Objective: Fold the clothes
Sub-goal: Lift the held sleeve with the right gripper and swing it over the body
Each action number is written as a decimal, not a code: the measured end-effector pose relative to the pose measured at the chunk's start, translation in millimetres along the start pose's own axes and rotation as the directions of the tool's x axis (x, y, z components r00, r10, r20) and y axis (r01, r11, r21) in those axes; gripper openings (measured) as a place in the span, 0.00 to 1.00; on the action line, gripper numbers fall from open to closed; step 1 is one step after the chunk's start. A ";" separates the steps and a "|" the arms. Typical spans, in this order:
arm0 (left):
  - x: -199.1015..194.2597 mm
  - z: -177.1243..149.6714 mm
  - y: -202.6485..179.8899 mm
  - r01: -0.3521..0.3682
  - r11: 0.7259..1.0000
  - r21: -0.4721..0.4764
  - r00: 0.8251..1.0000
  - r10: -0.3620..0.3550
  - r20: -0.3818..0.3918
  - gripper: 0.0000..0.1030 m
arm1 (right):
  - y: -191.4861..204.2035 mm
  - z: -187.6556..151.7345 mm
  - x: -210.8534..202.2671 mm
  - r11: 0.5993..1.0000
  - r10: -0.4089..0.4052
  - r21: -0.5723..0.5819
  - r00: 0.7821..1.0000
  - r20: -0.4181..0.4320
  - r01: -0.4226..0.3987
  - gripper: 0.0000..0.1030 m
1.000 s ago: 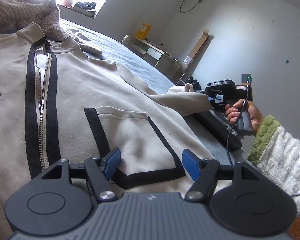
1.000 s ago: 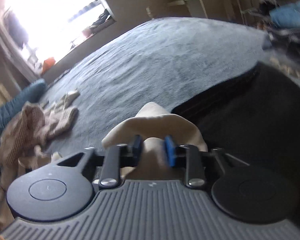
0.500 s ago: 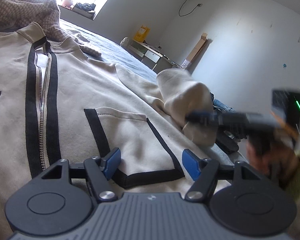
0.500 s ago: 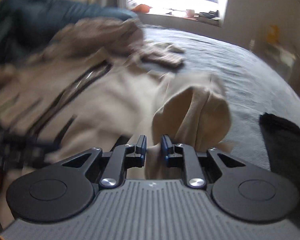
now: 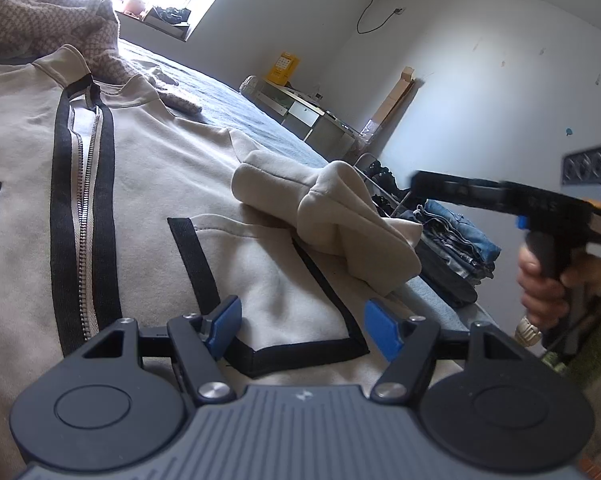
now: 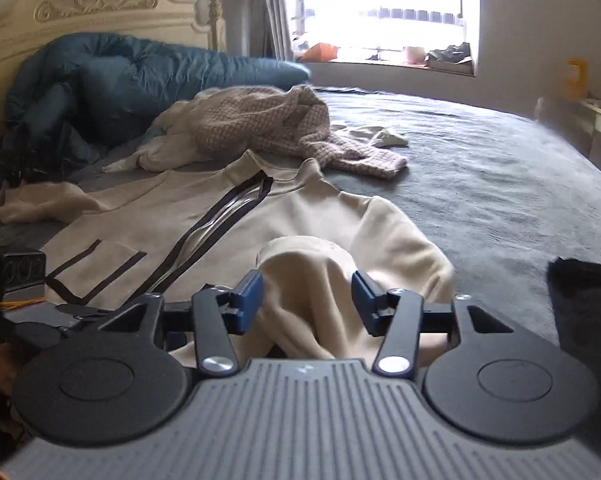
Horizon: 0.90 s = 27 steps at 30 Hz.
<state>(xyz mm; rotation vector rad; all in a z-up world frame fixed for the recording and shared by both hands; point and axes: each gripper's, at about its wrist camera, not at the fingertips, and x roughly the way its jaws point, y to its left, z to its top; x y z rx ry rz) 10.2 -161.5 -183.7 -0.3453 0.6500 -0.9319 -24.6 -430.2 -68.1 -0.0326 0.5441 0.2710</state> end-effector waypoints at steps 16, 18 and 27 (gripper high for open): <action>-0.9 -0.8 4.5 0.038 0.999 -0.017 0.999 -0.038 0.015 0.69 | 97.0 -10.8 123.2 0.809 -0.286 -0.573 0.940 -0.184 0.134 0.51; -1.0 -0.7 5.2 0.040 0.999 -0.018 0.999 -0.040 0.017 0.69 | 88.9 -13.6 132.1 0.794 -0.342 -0.586 0.916 -0.209 0.163 0.40; 0.3 -0.7 5.7 0.037 0.999 -0.014 0.999 -0.037 0.017 0.69 | -1.4 47.7 -15.4 0.901 -0.422 -0.024 0.889 0.176 0.433 0.18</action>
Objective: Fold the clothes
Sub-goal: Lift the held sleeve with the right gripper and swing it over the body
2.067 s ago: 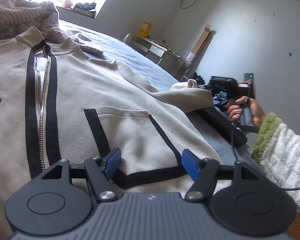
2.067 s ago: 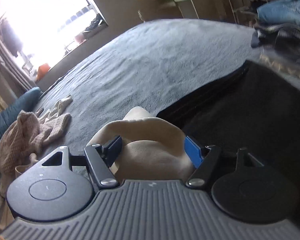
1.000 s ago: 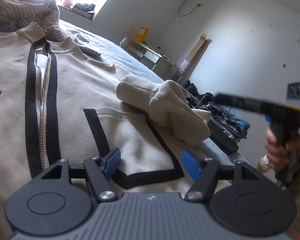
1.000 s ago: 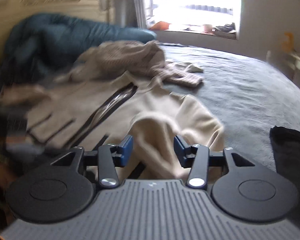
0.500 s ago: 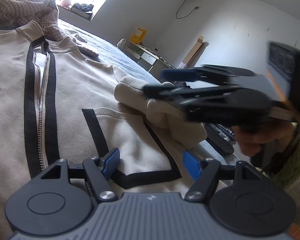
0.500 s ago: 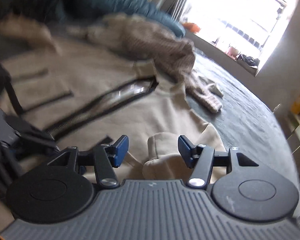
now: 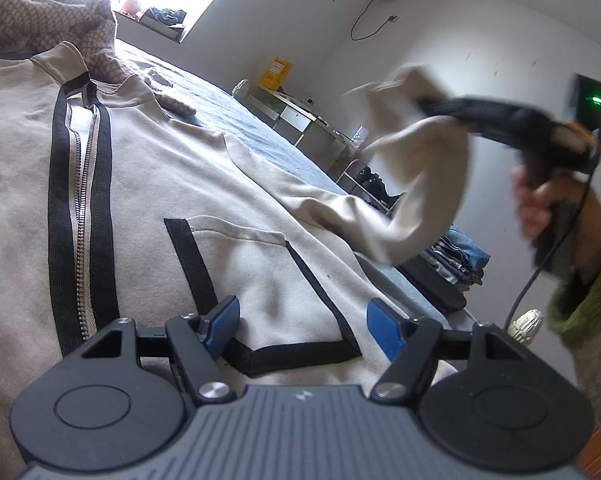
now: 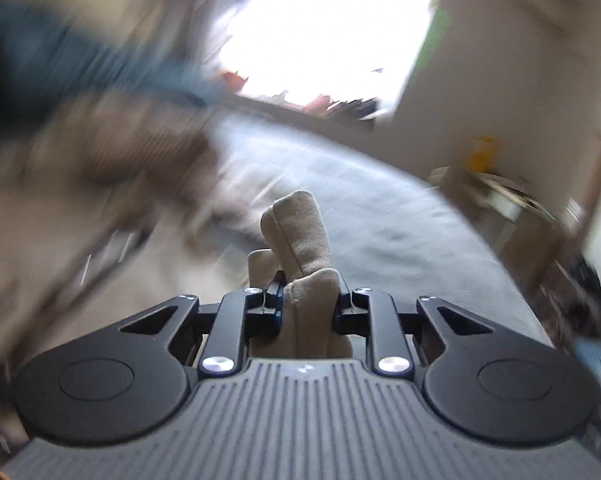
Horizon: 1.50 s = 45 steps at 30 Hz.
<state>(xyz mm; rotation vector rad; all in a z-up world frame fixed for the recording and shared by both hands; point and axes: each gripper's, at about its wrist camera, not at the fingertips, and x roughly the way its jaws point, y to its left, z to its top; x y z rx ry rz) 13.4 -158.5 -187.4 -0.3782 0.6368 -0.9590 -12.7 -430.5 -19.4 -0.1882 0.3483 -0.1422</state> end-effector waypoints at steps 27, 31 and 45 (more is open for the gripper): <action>-0.6 -1.2 -0.7 -0.009 1.000 0.011 1.000 0.009 0.000 0.69 | -217.6 -220.4 -82.6 0.258 -0.194 0.943 0.945 0.262 -0.209 0.23; -0.7 -1.4 -1.3 -0.010 1.000 0.010 1.000 0.010 0.002 0.69 | -190.8 -273.8 -113.8 0.216 -0.284 0.974 0.949 0.136 -0.075 0.30; -1.1 -1.9 -1.7 -0.013 1.000 0.012 1.000 0.013 0.002 0.69 | -234.6 -288.0 -145.8 0.244 -0.246 0.965 0.969 -0.032 0.094 0.52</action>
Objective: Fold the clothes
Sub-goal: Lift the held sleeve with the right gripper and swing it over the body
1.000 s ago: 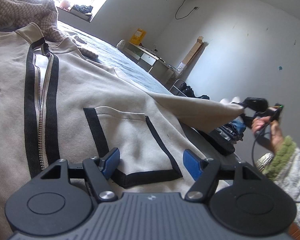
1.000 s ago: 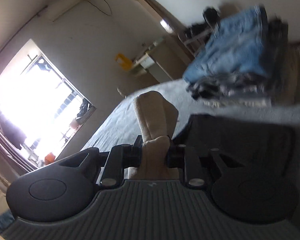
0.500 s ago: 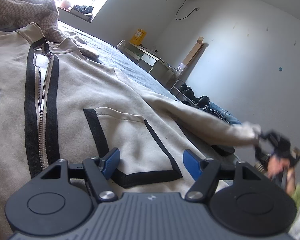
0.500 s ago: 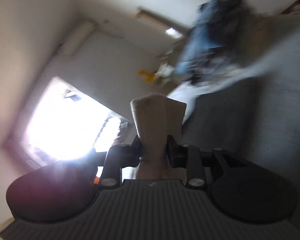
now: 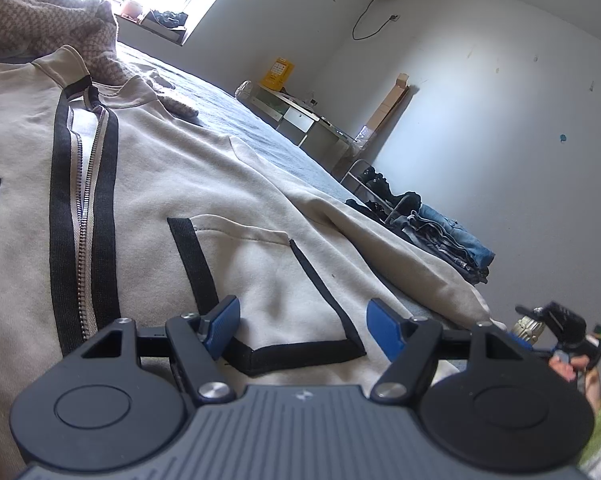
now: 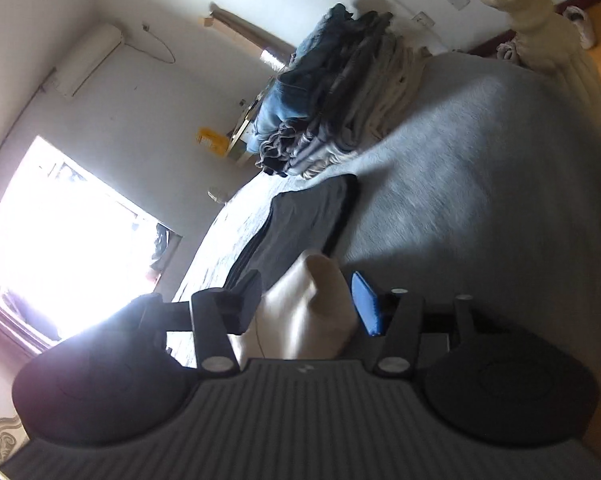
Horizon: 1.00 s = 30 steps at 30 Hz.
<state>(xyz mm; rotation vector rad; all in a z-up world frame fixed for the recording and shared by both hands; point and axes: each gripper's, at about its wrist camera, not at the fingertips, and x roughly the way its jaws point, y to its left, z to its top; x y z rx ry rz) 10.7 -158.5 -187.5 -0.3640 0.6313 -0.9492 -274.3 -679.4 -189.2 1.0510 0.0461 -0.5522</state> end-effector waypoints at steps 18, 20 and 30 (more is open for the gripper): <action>-1.1 0.0 1.1 0.004 1.000 -0.005 1.000 -0.004 0.003 0.69 | 104.0 23.4 73.1 0.896 -0.001 -0.434 0.975 -0.222 -0.097 0.02; -1.0 0.1 1.0 0.004 1.000 -0.005 1.000 -0.004 0.003 0.69 | 138.5 37.5 83.5 0.856 0.027 -0.504 0.982 -0.185 -0.119 0.02; -0.1 -0.2 0.3 -0.001 1.000 -0.003 1.000 0.001 0.004 0.69 | 192.6 94.8 123.2 0.794 0.147 -0.592 0.989 -0.035 -0.139 0.02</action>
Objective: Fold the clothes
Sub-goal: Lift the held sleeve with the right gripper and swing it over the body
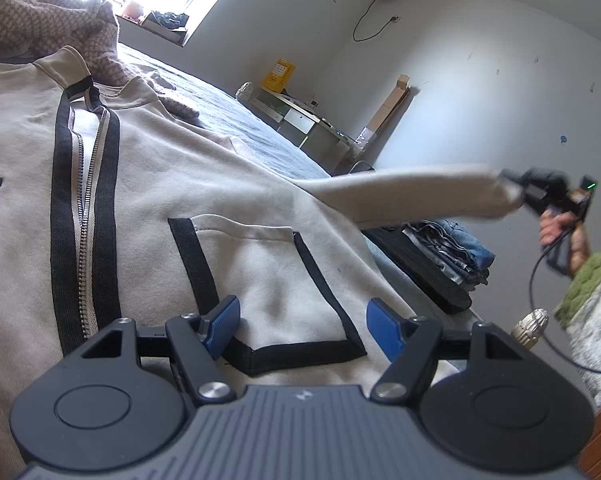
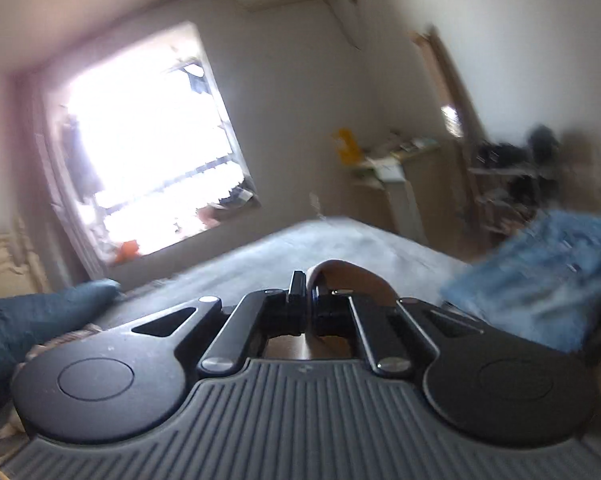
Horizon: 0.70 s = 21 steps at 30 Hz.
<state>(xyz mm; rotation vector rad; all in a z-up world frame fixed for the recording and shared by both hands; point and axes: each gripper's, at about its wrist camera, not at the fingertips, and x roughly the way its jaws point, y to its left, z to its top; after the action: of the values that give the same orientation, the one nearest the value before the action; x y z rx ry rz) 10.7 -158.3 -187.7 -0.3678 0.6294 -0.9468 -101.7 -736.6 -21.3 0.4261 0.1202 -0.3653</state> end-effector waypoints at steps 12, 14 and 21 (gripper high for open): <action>-0.4 -0.5 -4.0 -0.021 1.000 0.017 1.000 0.021 -0.003 0.69 | -7.1 -9.0 28.4 0.984 -0.166 0.035 0.974 -0.153 0.173 0.02; -0.5 -0.8 -5.7 -0.029 0.999 0.026 1.000 0.029 -0.003 0.69 | 36.8 17.5 16.6 0.993 -0.120 -0.037 0.985 -0.127 0.116 0.01; 0.7 -1.1 -10.4 -0.050 0.997 0.051 0.999 0.051 -0.010 0.69 | 202.2 47.1 -18.9 0.952 0.102 -0.275 0.986 -0.130 -0.135 0.01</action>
<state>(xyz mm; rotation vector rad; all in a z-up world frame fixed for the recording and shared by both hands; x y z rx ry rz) 3.7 -164.5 -183.1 -0.3005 0.6212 -0.9155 -42.5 -579.3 102.1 0.1687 0.2548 -0.2005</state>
